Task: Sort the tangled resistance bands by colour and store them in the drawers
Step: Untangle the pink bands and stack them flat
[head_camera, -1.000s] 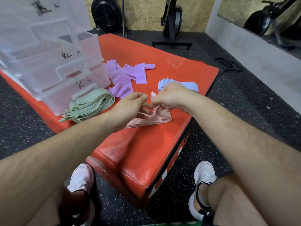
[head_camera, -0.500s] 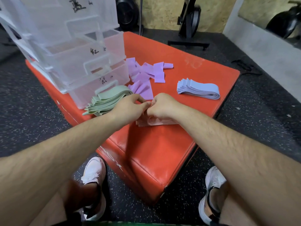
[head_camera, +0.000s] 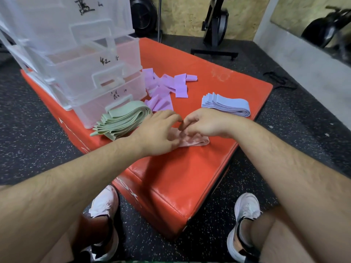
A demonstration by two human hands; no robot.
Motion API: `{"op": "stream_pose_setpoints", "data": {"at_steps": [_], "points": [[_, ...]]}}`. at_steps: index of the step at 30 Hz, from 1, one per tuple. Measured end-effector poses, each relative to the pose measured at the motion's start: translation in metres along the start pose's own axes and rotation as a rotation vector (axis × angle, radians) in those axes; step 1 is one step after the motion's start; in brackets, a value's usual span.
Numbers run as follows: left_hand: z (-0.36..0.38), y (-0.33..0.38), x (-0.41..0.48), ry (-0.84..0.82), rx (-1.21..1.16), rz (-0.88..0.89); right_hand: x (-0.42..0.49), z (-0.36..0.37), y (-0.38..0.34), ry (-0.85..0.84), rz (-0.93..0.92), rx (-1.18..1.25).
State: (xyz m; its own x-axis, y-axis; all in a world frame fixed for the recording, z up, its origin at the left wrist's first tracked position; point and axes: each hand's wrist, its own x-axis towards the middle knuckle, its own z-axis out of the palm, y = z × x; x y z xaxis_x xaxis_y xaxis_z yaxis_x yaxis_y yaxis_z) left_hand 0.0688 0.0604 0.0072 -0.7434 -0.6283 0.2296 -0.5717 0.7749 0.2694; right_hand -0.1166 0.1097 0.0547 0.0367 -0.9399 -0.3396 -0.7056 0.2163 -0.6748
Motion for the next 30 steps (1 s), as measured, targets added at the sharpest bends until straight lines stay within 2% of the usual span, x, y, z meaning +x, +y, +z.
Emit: {"op": "stream_pose_setpoints", "data": {"at_steps": [3,6,8,10,12,17,21,24,26,28,30], "points": [[0.007,-0.004,0.007,-0.187,0.072,-0.033,0.001,-0.011,0.009,0.105,-0.018,-0.089],[0.010,-0.011,0.011,-0.307,0.042,-0.050,0.004,-0.020,0.027,0.126,0.066,-0.368],[0.010,-0.015,0.012,-0.328,-0.016,-0.049,0.004,-0.019,0.038,0.038,0.113,-0.468],[0.011,-0.018,0.012,-0.314,-0.035,-0.028,0.005,-0.015,0.046,-0.020,0.073,-0.527],[0.012,-0.020,0.012,-0.292,-0.047,-0.017,0.006,-0.012,0.051,-0.009,0.004,-0.554],[0.013,-0.021,0.013,-0.237,-0.069,-0.014,0.005,-0.012,0.056,0.062,-0.120,-0.513],[0.014,-0.020,0.014,-0.226,-0.079,-0.041,0.003,-0.013,0.059,0.111,-0.142,-0.413],[0.014,-0.022,0.013,-0.214,-0.086,-0.071,0.006,-0.005,0.061,0.106,-0.155,-0.451],[0.013,-0.021,0.012,-0.212,-0.080,-0.087,0.006,-0.001,0.058,0.084,-0.136,-0.457],[0.012,-0.020,0.011,-0.217,-0.067,-0.090,0.005,0.000,0.052,0.070,-0.057,-0.320],[0.008,-0.017,0.011,-0.221,-0.060,-0.087,0.007,0.000,0.051,0.145,0.047,-0.144]]}}
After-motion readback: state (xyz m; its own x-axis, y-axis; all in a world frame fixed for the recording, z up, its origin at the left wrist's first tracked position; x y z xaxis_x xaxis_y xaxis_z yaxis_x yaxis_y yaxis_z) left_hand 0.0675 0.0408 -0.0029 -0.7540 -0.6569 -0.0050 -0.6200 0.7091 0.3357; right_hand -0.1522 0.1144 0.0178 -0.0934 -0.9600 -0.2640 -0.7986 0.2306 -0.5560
